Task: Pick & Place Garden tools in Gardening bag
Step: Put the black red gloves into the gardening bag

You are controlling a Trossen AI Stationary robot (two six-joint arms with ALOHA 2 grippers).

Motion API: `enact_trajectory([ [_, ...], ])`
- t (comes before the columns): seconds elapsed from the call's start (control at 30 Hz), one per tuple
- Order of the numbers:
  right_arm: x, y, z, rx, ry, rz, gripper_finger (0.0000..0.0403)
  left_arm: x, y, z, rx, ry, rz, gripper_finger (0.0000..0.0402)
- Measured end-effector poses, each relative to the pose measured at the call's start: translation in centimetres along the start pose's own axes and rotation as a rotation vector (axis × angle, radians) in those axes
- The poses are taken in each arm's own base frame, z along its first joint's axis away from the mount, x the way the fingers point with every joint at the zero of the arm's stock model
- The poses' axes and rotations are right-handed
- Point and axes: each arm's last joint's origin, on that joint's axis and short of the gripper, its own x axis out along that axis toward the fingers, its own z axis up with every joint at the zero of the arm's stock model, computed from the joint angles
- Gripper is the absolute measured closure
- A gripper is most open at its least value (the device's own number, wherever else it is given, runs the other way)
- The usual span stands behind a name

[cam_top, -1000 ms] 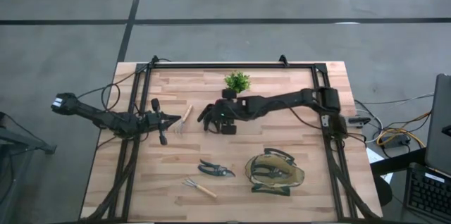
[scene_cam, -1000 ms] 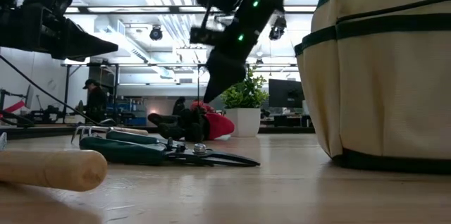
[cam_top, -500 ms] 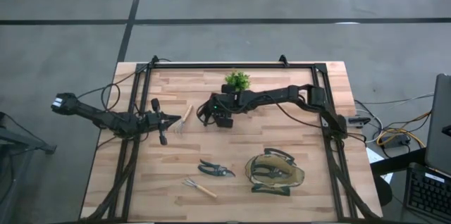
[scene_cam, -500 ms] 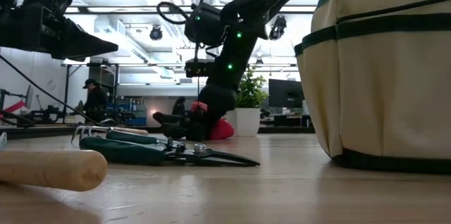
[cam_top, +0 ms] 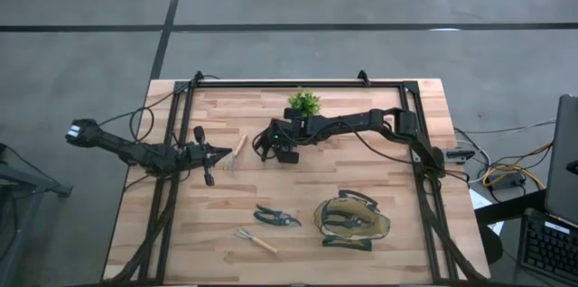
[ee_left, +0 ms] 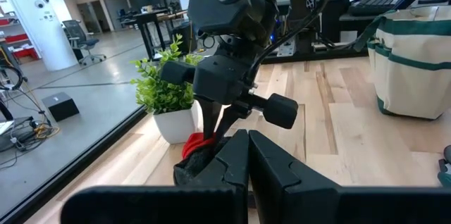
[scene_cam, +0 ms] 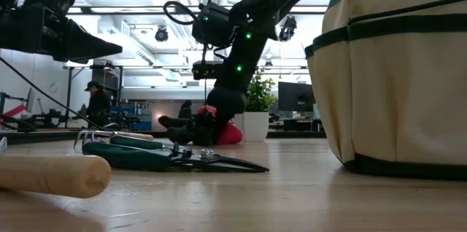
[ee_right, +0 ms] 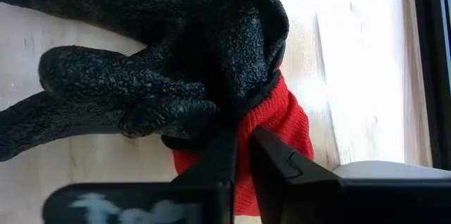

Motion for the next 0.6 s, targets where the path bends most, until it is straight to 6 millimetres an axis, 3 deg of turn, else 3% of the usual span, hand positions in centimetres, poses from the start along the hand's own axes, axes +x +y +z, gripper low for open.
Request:
enact_trajectory([
  [0.37,-0.2,0.0,0.0,-0.001,0.0,0.004,0.0388,0.0,0.0,0.0,0.0,0.0,0.0,0.039],
  [0.6,-2.2,-0.1,1.2,-0.013,0.001,0.015,0.0389,0.0,0.0,0.0,0.0,0.0,0.0,0.039],
])
